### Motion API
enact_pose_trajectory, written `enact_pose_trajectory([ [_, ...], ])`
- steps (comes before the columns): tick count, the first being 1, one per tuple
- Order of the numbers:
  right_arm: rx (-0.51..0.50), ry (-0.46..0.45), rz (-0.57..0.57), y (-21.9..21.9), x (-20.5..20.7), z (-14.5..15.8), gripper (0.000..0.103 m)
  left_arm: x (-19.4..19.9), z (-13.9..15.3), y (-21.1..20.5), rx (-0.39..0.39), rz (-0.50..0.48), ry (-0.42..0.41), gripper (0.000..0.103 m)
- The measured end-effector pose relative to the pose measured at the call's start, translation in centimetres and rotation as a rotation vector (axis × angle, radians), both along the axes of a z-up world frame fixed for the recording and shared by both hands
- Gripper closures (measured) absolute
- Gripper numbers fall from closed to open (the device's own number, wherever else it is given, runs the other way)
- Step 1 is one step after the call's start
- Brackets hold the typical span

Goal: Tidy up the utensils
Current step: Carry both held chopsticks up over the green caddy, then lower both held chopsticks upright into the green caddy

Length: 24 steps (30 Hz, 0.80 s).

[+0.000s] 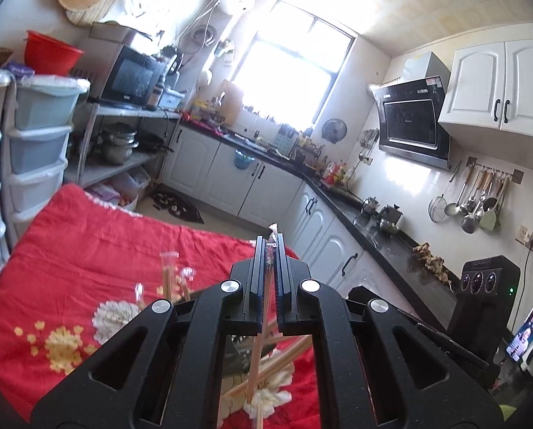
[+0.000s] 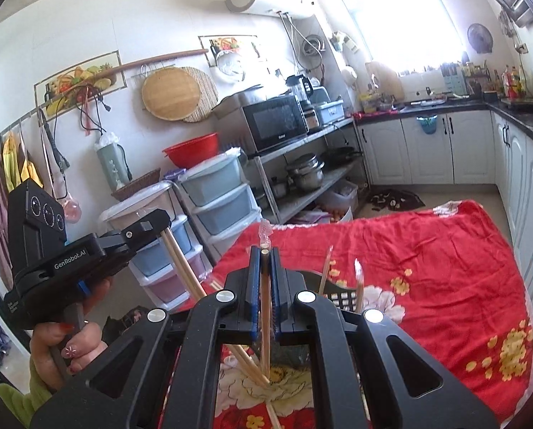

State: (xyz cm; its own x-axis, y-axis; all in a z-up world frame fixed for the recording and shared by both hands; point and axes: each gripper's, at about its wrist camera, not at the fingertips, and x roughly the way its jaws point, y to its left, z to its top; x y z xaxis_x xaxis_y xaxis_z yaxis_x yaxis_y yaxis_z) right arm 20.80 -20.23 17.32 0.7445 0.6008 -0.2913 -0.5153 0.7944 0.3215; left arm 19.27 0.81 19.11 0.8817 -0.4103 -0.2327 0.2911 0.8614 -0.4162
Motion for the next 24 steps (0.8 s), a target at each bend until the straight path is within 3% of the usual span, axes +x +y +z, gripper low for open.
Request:
enact_pose_trajectory([
  [16, 0.012, -0.122, -0.107, -1.8, 1.8, 4.1, 0.097, 1.7, 4.0, 0.3, 0.028, 0.105, -0.116, 0.101],
  [24, -0.035, -0.161, -0.168, -1.7, 3.3, 4.0, 0.097, 3.3, 2.6, -0.2, 0.064, 0.153, -0.118, 0.101],
])
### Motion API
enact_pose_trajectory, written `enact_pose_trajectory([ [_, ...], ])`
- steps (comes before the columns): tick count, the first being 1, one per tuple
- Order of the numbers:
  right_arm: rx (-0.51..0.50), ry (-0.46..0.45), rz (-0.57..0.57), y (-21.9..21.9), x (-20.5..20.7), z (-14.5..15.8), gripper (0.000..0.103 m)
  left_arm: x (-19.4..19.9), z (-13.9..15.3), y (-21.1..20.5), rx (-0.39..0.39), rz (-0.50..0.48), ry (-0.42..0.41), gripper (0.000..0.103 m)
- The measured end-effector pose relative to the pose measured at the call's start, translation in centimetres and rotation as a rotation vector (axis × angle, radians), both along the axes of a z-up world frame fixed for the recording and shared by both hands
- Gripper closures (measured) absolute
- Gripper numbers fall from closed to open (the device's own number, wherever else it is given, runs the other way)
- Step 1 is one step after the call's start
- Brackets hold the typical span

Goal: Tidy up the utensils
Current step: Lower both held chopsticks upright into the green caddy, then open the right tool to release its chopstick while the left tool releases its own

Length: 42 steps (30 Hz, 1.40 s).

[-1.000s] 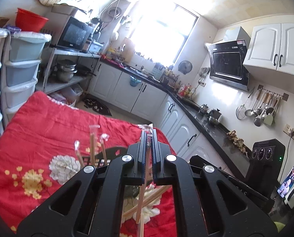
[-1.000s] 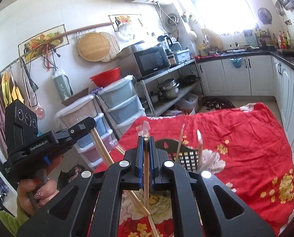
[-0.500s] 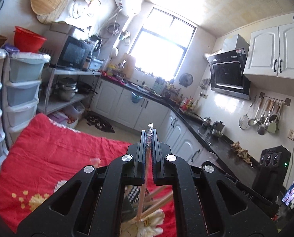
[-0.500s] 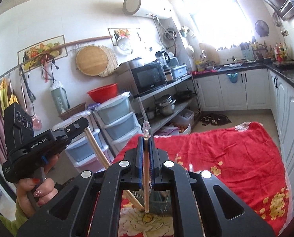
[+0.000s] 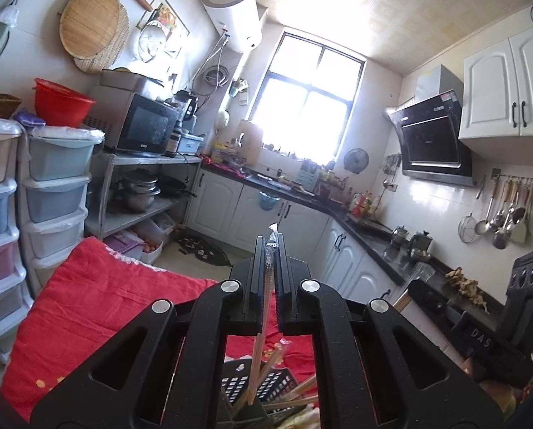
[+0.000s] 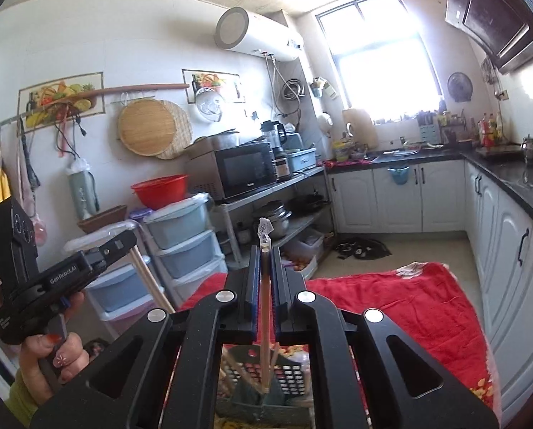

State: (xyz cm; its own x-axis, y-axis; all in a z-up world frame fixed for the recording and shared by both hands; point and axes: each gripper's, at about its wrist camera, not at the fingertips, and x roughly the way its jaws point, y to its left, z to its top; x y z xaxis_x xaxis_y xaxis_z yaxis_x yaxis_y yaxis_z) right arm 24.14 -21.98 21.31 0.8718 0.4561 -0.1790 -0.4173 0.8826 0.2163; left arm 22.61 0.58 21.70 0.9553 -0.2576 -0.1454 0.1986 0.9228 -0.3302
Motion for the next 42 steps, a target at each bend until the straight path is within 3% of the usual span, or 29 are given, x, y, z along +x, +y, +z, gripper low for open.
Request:
enact_pose_trajectory([
  [11, -0.051, 0.070, -0.020, 1.2, 2.6, -4.0, 0.097, 2.2, -4.7, -0.7, 0.007, 0.008, 0.064, 0.101],
  [23, -0.073, 0.161, -0.019, 2.1, 3.9, -7.3, 0.097, 3.3, -8.0, -1.0, 0.008, -0.022, 0.123, 0.101],
  [25, -0.068, 0.180, -0.017, 2.0, 4.0, -7.6, 0.092, 3.4, -8.3, -1.0, 0.008, -0.028, 0.137, 0.100],
  [26, -0.063, 0.187, -0.015, 1.9, 4.0, -7.8, 0.087, 3.3, -8.4, -0.9, 0.009, -0.028, 0.141, 0.094],
  [27, -0.059, 0.193, -0.017, 1.8, 3.9, -7.9, 0.074, 3.3, -8.5, -0.9, 0.009, -0.029, 0.146, 0.091],
  [28, -0.052, 0.197, -0.020, 1.6, 3.8, -8.0, 0.071, 3.3, -8.6, -0.9, 0.011, -0.028, 0.153, 0.086],
  [31, -0.046, 0.207, -0.020, 1.1, 3.6, -8.2, 0.071, 3.1, -8.7, -0.7, 0.011, -0.027, 0.171, 0.081],
  [35, -0.032, 0.211, -0.014, 0.5, 2.9, -8.1, 0.066, 2.6, -8.7, -0.5, 0.010, -0.025, 0.187, 0.061],
  [42, -0.043, 0.200, -0.006, -0.4, 1.1, -7.7, 0.058, 1.5, -8.6, -0.2, 0.009, -0.028, 0.211, 0.035],
])
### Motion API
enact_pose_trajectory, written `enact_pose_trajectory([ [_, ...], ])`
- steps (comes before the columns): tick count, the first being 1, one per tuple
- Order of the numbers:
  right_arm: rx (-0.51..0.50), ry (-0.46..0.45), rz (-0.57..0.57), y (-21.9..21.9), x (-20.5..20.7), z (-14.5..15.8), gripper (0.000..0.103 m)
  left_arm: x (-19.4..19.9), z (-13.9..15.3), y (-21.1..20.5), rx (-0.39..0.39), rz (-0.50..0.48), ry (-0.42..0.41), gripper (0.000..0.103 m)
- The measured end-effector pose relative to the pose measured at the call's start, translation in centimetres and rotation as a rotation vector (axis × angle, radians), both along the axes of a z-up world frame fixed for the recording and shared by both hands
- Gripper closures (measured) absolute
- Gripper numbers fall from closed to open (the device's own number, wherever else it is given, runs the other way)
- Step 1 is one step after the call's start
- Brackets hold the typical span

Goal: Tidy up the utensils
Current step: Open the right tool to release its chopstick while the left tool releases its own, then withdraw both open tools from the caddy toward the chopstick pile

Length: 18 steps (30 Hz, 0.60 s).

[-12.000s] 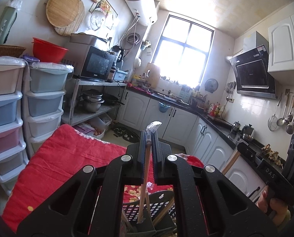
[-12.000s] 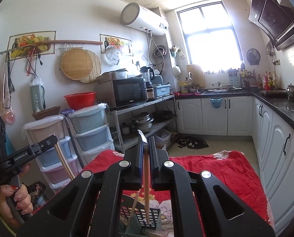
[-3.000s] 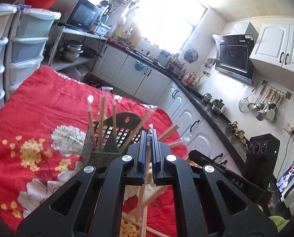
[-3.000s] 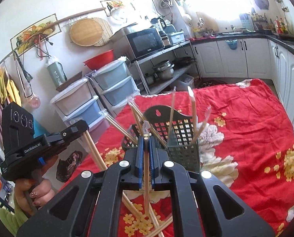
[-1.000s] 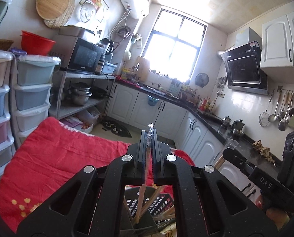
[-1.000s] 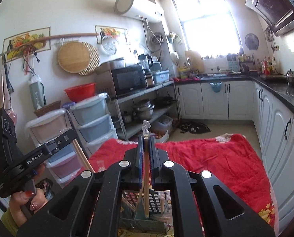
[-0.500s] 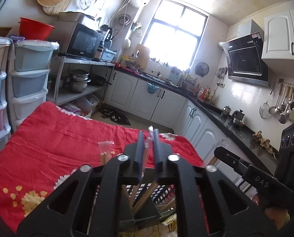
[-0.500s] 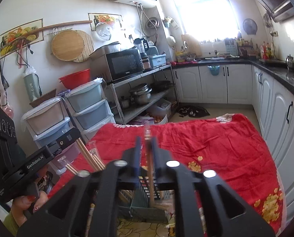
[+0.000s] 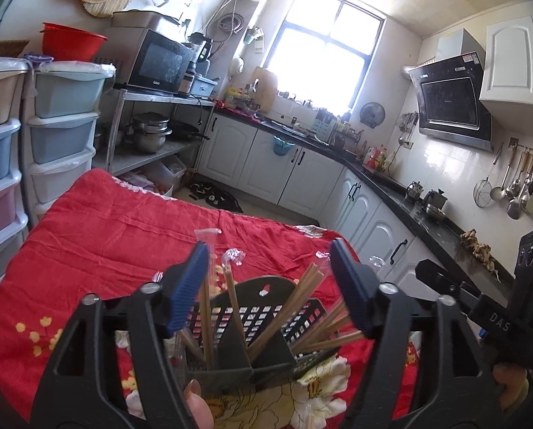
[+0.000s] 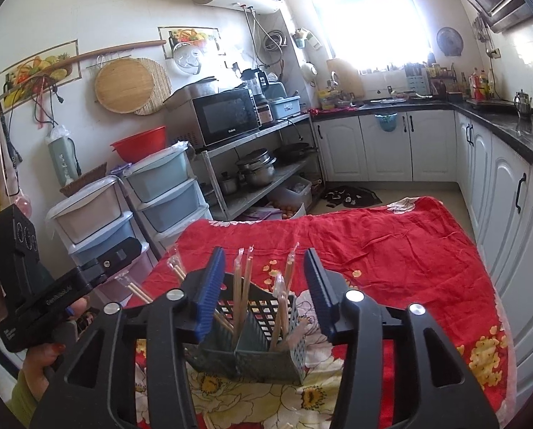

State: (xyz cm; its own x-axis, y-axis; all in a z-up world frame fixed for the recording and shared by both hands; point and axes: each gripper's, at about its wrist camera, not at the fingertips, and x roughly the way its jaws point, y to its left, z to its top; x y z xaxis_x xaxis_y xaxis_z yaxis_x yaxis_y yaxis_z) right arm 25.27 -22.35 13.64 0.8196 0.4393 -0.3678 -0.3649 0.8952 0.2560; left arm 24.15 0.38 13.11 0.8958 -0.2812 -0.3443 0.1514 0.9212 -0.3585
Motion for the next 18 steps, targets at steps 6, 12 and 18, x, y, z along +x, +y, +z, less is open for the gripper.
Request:
enact_pose_trajectory([
  [6, -0.021, -0.009, 0.010, -0.4, -1.7, 0.0, 0.054, -1.7, 0.1, 0.4, -0.012, -0.010, -0.002, 0.011],
  [12, -0.023, 0.003, 0.018, -0.7, -2.8, -0.7, 0.053, -3.1, 0.0, 0.2, 0.010, -0.026, 0.003, 0.011],
  [18, -0.031, 0.017, 0.027, -0.7, -3.5, -1.4, 0.052, -4.5, -0.5, -0.4, 0.031, -0.026, 0.004, 0.011],
])
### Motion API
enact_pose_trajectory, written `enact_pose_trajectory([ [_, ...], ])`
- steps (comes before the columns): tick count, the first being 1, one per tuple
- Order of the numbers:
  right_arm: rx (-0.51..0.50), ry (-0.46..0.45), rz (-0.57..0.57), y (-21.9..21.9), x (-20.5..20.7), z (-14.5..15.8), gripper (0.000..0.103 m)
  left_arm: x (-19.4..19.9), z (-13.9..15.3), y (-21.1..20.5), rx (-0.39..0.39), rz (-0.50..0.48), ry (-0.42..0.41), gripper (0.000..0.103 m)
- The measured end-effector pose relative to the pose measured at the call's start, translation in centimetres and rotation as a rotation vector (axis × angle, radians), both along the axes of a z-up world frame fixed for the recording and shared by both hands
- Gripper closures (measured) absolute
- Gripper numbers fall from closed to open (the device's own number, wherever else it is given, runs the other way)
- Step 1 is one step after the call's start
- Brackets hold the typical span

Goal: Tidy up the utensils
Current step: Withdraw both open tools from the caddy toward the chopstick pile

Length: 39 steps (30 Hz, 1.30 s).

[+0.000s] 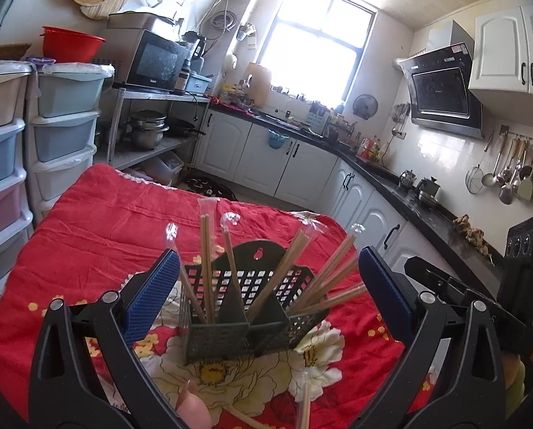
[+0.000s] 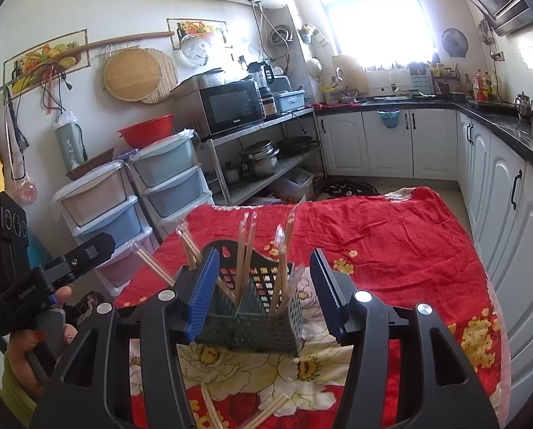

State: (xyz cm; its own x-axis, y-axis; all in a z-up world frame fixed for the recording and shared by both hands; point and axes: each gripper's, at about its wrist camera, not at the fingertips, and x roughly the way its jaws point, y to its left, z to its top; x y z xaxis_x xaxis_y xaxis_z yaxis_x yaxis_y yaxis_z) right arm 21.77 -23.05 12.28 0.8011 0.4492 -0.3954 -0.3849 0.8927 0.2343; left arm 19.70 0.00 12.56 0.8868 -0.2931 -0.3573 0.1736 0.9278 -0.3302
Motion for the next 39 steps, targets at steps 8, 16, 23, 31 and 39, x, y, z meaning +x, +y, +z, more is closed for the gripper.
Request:
enact_pose_trajectory([
  [8, -0.023, 0.032, 0.022, 0.4, -1.0, -1.5, 0.052, -0.7, -1.2, -0.1, 0.012, 0.004, 0.026, 0.011],
  [16, -0.048, 0.082, 0.042, 1.1, -1.4, -3.5, 0.051, -1.3, -2.8, 0.2, 0.016, 0.014, 0.066, 0.011],
  [23, -0.075, 0.147, 0.061, 1.9, -1.3, -5.7, 0.051, -1.6, -4.8, 0.8, 0.004, 0.025, 0.119, 0.011],
  [31, -0.099, 0.211, 0.063, 2.3, -1.2, -8.1, 0.051, -1.9, -7.2, 1.4, -0.014, 0.036, 0.194, 0.011],
  [39, -0.126, 0.284, 0.065, 2.5, -0.9, -10.4, 0.051, -1.7, -9.7, 1.8, -0.053, 0.024, 0.280, 0.011],
])
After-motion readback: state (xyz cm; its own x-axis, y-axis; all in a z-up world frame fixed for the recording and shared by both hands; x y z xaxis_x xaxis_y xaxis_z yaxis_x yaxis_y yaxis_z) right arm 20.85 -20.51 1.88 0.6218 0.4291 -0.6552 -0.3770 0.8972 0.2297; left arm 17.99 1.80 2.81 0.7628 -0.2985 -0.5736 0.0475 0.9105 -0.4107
